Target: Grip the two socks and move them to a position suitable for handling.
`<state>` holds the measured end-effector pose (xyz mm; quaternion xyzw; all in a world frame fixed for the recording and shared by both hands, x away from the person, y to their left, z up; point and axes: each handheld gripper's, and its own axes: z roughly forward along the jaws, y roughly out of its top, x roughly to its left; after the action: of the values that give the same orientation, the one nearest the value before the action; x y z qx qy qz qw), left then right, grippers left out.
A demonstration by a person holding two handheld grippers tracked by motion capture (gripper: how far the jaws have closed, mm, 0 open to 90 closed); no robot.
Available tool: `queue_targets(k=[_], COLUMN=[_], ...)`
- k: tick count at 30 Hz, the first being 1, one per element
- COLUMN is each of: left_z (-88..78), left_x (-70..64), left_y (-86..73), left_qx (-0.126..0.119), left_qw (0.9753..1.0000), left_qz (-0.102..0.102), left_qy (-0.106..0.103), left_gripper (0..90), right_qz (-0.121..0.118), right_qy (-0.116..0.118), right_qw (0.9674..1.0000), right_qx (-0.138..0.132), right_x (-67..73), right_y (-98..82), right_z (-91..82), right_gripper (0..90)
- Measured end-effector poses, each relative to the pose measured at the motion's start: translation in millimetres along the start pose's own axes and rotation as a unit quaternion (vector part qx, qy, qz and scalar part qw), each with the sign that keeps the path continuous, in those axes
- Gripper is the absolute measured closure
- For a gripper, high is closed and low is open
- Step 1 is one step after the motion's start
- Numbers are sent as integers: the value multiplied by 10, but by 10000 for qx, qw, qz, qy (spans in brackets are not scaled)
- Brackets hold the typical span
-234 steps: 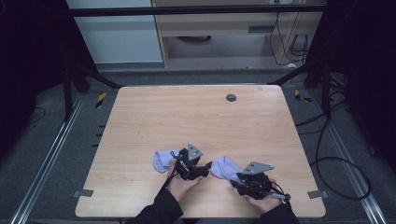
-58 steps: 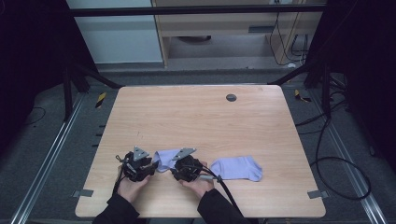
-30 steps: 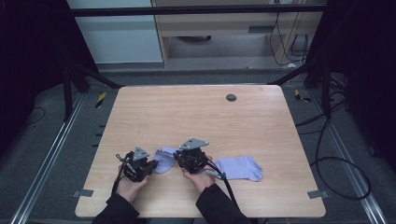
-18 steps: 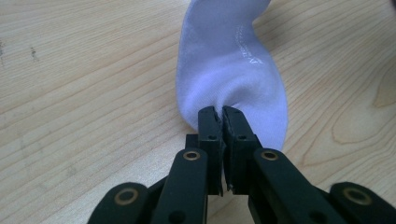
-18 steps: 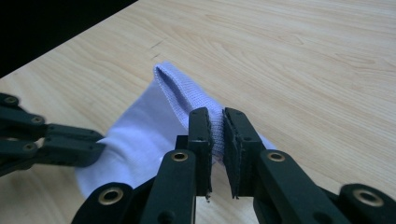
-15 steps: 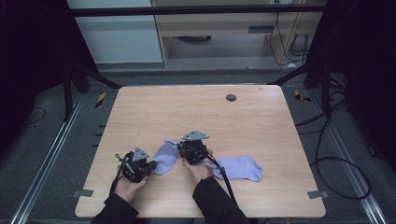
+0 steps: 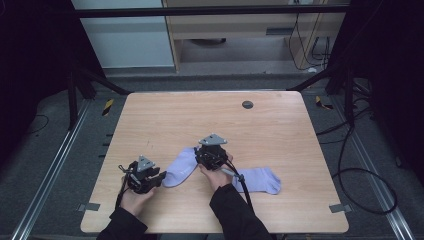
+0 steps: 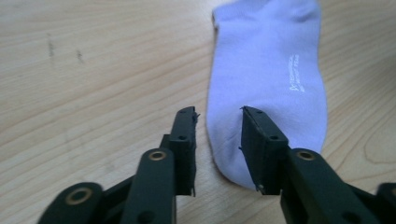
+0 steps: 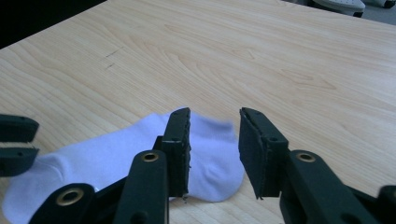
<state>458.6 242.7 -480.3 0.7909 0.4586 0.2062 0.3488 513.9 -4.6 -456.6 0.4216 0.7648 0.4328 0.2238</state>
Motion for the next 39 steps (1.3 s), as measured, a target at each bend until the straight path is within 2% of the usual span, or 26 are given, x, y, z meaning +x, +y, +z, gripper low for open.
queue_targets(k=[4, 7, 16, 22, 28, 29, 33, 34, 37, 39], left_z=[-84, -86, 16, 70, 87, 93, 97, 91, 68, 37], left_x=[22, 22, -69, -88, -118, -130, -138, -139, -120, -88], left_y=[-24, -66, -75, -83, -74, -65, -51, -42, -24, -5], left_qx=[-75, 33, 252, 407, 481, 492, 536, 521, 457, 401], left_qw=[9998, 9995, 9993, 9988, 9985, 9983, 9981, 9983, 9986, 9987], left_qz=[-172, -278, -259, -253, -270, -294, -291, -245, -274, -295], left_qy=[73, 113, 41, 52, 56, 58, 23, 44, 37, 58], left_gripper=[565, 562, 592, 635, 709, 737, 805, 845, 863, 866], right_qz=[9, 84, 170, 191, 200, 202, 278, 237, 246, 242], right_qy=[50, 89, 24, 26, 52, 81, 110, 129, 183, 265], right_qw=[9999, 9994, 9967, 9956, 9948, 9947, 9939, 9938, 9943, 9953], right_qx=[120, 321, 797, 916, 997, 1010, 1060, 1079, 1019, 898], right_x=[-84, -136, -187, -195, -184, -171, -148, -131, -126, -121], right_y=[25, -7, -154, -198, -221, -220, -208, -198, -185, -146], right_z=[-14, 72, 380, 444, 459, 461, 460, 452, 415, 312], right_gripper=[605, 600, 624, 658, 751, 811, 868, 873, 873, 872])
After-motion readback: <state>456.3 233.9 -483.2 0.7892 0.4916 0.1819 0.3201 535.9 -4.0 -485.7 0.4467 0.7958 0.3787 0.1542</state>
